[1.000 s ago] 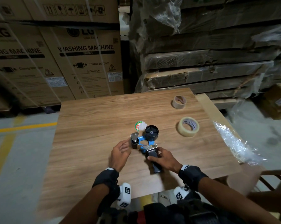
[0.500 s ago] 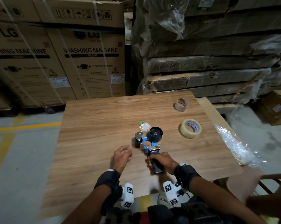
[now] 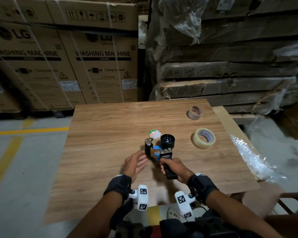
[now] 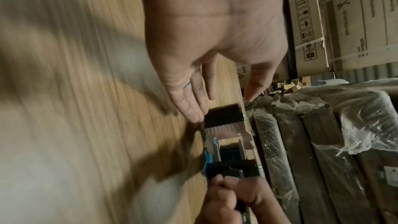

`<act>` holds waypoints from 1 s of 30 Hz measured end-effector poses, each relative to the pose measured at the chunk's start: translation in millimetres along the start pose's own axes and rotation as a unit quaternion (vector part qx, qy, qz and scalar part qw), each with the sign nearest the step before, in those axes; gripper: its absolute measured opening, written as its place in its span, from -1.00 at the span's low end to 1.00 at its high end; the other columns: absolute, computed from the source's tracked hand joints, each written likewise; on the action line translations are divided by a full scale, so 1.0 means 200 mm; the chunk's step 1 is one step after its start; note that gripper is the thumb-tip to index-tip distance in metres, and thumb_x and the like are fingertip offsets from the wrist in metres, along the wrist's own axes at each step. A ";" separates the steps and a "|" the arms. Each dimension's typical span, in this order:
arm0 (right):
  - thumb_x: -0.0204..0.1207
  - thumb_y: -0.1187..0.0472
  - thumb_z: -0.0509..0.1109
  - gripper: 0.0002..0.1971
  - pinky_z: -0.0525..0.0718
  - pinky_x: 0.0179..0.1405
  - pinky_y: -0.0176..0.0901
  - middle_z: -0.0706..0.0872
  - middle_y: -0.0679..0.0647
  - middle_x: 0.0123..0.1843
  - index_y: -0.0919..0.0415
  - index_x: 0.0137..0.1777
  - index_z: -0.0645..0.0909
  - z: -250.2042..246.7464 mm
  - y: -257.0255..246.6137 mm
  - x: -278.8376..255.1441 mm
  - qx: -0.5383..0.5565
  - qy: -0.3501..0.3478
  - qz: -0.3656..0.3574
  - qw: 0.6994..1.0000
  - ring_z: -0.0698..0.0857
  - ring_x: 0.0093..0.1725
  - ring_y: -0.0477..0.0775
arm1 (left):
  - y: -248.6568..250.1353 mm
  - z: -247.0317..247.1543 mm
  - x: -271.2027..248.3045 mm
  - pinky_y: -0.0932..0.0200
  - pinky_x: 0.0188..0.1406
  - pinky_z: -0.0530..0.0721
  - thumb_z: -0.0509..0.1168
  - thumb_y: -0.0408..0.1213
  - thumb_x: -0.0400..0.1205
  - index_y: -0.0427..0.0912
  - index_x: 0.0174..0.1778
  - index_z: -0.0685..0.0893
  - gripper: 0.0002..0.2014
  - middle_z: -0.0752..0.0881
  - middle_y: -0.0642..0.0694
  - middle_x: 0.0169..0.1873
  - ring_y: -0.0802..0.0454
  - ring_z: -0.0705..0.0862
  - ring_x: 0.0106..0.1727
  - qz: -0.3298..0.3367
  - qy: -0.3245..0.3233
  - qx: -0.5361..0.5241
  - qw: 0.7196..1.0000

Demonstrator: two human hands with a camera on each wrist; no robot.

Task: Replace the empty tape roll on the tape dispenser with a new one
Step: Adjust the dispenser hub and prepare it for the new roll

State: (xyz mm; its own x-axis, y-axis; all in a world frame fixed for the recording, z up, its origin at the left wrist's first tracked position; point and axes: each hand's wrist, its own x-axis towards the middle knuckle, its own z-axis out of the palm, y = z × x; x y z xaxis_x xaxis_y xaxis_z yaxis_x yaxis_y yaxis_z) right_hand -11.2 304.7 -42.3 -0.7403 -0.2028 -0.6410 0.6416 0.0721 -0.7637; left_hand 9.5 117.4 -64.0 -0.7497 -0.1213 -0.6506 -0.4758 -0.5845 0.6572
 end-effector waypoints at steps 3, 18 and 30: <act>0.57 0.37 0.44 -0.88 0.62 -0.54 -0.24 0.63 0.16 -0.41 0.36 -0.19 0.64 -0.04 -0.04 -0.05 -0.017 -0.002 -0.028 0.999 0.60 -0.52 0.01 | 0.01 0.06 -0.01 -0.06 0.33 0.69 0.47 -0.15 0.57 -0.28 0.17 0.63 -0.64 0.73 -0.37 0.19 -0.24 0.75 0.23 -0.031 -0.016 -0.034 0.999; 0.59 0.35 0.42 -0.86 0.62 -0.52 -0.26 0.64 0.19 -0.36 0.34 -0.20 0.66 -0.16 -0.19 -0.21 -0.010 -0.044 -0.069 0.997 0.61 -0.49 0.01 | 0.00 0.39 -0.12 -0.02 0.20 0.77 0.61 -0.17 0.45 -0.33 0.14 0.64 -0.54 0.77 -0.34 0.07 -0.11 0.79 0.12 -0.012 -0.002 -0.086 0.996; 0.57 0.31 0.46 -0.90 0.62 -0.56 -0.24 0.64 0.14 -0.41 0.28 -0.17 0.65 -0.16 -0.26 -0.18 0.014 -0.038 -0.049 0.998 0.59 -0.50 0.01 | 0.08 0.47 -0.17 -0.05 0.16 0.80 0.59 -0.31 0.43 -0.26 -0.08 0.80 -0.80 0.73 -0.24 -0.28 -0.04 0.81 -0.19 -0.006 0.005 -0.127 0.992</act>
State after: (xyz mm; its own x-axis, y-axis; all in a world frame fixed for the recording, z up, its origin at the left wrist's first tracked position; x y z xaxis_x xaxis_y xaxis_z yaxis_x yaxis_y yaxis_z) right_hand -24.2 340.3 18.1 -0.7830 -0.2811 -0.5549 0.5731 0.0206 -0.8192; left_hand -16.3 188.1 4.4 -0.7399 -0.1195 -0.6620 -0.3524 -0.7694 0.5328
